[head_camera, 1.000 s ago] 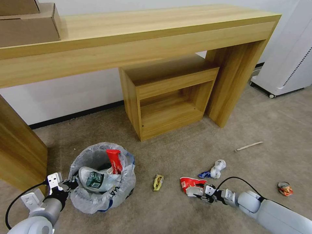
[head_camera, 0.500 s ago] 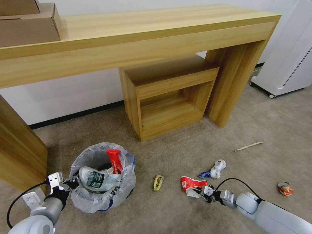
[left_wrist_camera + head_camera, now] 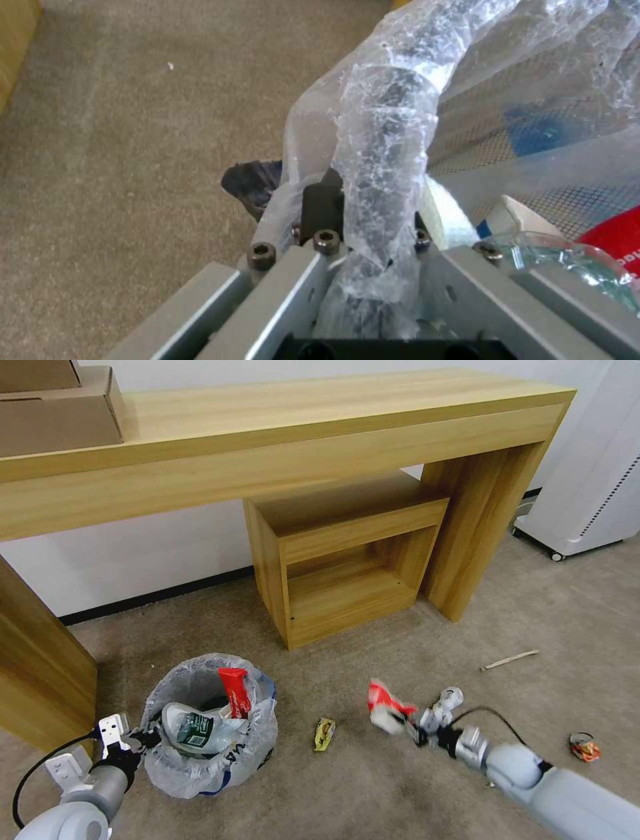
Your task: Pick up the trash bin and place the garbage on the floor into it.
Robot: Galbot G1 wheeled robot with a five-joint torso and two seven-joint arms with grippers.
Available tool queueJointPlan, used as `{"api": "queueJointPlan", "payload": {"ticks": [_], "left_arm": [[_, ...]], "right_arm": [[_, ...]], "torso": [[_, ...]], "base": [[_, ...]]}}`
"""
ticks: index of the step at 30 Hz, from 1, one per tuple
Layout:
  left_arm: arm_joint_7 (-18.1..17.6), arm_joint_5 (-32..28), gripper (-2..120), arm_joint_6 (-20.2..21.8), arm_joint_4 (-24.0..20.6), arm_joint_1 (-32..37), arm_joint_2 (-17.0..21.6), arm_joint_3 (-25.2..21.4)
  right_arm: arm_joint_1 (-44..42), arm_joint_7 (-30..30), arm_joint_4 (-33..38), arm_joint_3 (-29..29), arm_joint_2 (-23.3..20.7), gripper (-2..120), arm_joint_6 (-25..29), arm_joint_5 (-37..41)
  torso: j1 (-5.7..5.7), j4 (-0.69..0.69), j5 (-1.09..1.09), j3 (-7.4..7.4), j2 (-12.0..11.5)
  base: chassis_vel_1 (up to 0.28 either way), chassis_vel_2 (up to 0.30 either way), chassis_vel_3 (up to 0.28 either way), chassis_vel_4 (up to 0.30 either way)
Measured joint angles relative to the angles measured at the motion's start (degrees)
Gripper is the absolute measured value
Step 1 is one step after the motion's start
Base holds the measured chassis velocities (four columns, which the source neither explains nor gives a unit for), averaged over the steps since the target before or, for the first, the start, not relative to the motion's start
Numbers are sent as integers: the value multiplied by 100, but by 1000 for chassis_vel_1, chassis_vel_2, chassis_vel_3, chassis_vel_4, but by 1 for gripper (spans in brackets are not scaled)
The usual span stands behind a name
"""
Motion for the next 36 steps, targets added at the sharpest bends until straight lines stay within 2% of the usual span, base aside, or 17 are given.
{"api": "queueJointPlan", "payload": {"ticks": [1, 5, 6, 9, 10, 14, 15, 17, 19, 22, 23, 27, 28, 31, 36], "left_arm": [[0, 0, 1, 0, 0, 0, 0, 0], [-7, -39, 1, 19, -77, 23, 13, -21], [-7, -39, 1, 19, -77, 23, 13, -21], [-13, -54, 1, 53, -154, 39, 4, -22], [-13, -54, 1, 53, -154, 39, 4, -22], [-19, -57, 1, 87, -279, 80, -16, -26], [-19, -57, 1, 87, -279, 80, -16, -26], [-22, -57, 1, 98, -328, 90, -38, -26], [-23, -57, 1, 99, -343, 92, -47, -25], [-26, -46, 1, 103, -400, 113, -88, -30], [-26, -46, 1, 103, -400, 113, -88, -30], [-30, -45, 1, 103, -468, 174, -127, -94], [-30, -45, 1, 103, -468, 174, -127, -94], [-29, -48, 1, 98, -487, 194, -148, -109], [-29, -68, 1, 89, -488, 201, -144, -133]], "right_arm": [[0, 0, 0, 0, 0, 0, 0, 0], [312, -28, 1168, 54, -170, 0, -51, 564], [312, -28, 1168, 54, -170, 0, -51, 564], [723, -108, 1922, -116, -237, 0, -149, 1015], [723, -108, 1922, -116, -237, 0, -149, 1015], [1812, -224, 2603, -1195, -167, 0, -183, 1900], [1812, -224, 2603, -1195, -167, 0, -183, 1900], [2294, -228, 2720, -1804, -20, 0, -213, 2187], [2448, -192, 2751, -1991, 44, 0, -230, 2274], [3209, 105, 2765, -2946, 509, 0, -368, 2555], [3209, 105, 2765, -2946, 509, 0, -368, 2555], [3947, 408, 2305, -3948, 1084, 0, -433, 2652], [3947, 408, 2305, -3948, 1084, 0, -433, 2652], [4160, 491, 1807, -4420, 1444, 0, -436, 2653], [4194, 588, 1443, -4670, 1762, 0, -437, 2658]], "torso": [[0, 0, 0, 0, 0], [0, 3, -1, 0, 0], [0, 3, -1, 0, 0], [0, 2, -1, 0, 0], [0, 2, -1, 0, 0], [0, 2, -2, -1, 0], [0, 2, -2, -1, 0], [0, 2, 0, 0, 0], [0, 1, -1, 0, 0], [0, 1, 0, 0, 0], [0, 1, 0, 0, 0], [0, 3, -1, 0, 0], [0, 3, -1, 0, 0], [0, 1, -1, 0, 0], [0, 2, 0, 0, 0]], "base": [[0, 0, 0, 0], [0, 0, 0, 0], [0, 0, 0, 0], [0, 0, 0, 0], [0, 0, 0, 0], [0, 0, 0, 0], [0, 0, 0, 0], [0, 0, 0, 0], [0, 0, 0, 0], [0, 0, 0, 0], [0, 0, 0, 0], [0, 0, 0, 0], [0, 0, 0, 0], [0, 0, 0, 0], [0, 0, 0, 0]]}}
